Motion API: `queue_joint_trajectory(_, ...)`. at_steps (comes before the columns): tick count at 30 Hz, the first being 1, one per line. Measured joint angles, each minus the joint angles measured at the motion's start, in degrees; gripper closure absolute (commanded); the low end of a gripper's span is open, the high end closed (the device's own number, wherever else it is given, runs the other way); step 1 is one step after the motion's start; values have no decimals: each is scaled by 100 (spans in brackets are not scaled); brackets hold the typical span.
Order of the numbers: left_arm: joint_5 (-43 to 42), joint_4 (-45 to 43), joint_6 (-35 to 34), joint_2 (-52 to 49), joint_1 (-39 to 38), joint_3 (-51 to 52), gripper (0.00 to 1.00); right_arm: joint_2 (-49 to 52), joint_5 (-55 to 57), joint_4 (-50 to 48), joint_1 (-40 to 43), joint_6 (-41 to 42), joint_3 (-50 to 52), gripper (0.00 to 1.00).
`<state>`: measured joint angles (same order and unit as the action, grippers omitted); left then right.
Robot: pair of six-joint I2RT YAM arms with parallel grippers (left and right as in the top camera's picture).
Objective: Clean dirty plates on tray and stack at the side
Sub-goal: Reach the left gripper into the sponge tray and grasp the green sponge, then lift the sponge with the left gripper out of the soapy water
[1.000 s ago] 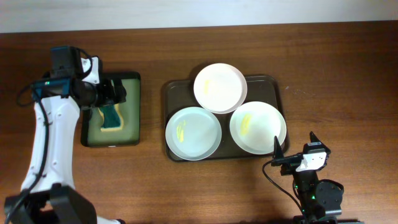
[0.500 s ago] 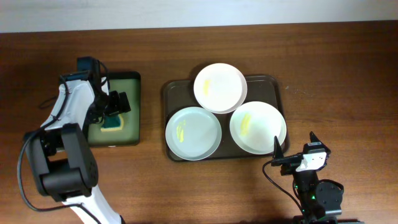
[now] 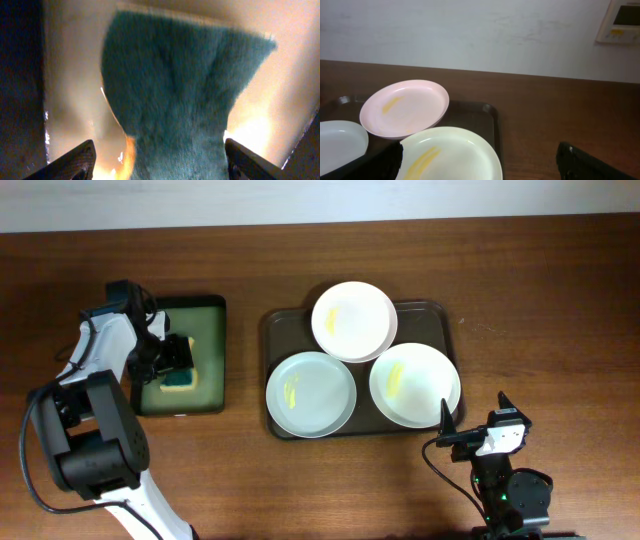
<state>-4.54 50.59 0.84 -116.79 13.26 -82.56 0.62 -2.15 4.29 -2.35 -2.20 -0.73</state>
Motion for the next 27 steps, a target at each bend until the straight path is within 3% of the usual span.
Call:
queue_joint_trajectory(4,-138,-323,256,0,2,107,12,0,0,0,0,4,0,2)
queue_joint_trajectory(5,-267,-361,402,0,0,195,23,0,0,0,0,0,0,2)
queue_joint_trajectory(6,-319,-372,461,0,0,243,44,0,0,0,0,0,0,2)
queue_joint_trajectory(7,-345,-380,527,0,2,262,71,0,2,0,0,0,0,2)
queue_joint_trajectory(8,-382,-437,562,0,2,273,83,0,0,-2,0,4,0,2)
queue_joint_trajectory(10,-411,-505,599,0,2,275,93,0,0,0,0,0,0,2)
queue_joint_trajectory(11,-428,-566,619,0,0,275,91,0,0,0,0,0,0,2)
queue_joint_trajectory(12,-435,-573,647,0,0,275,70,0,0,0,0,2,0,2)
queue_joint_trajectory(13,-437,-584,643,0,0,275,18,0,0,0,0,0,0,2)
queue_joint_trajectory(14,-448,-590,660,0,0,275,1,0,0,0,0,-2,0,2)
queue_joint_trajectory(20,-450,-863,667,0,2,278,1,0,0,0,0,-2,0,2)
queue_joint_trajectory(21,-450,-894,669,0,0,278,11,0,0,0,0,-2,0,2)
queue_joint_trajectory(22,-450,-929,669,0,2,278,34,0,2,0,0,-2,0,2)
queue_joint_trajectory(23,-450,-933,691,0,2,278,81,0,0,0,0,4,0,2)
queue_joint_trajectory(24,-450,-933,662,0,0,278,100,0,0,0,0,2,0,2)
queue_joint_trajectory(25,-448,-933,671,0,0,278,100,0,0,0,0,0,0,2)
queue_joint_trajectory(26,-450,-942,669,0,2,278,99,0,0,0,0,0,0,1)
queue_joint_trajectory(27,-457,-949,673,0,0,278,1,0,2,0,0,-2,0,2)
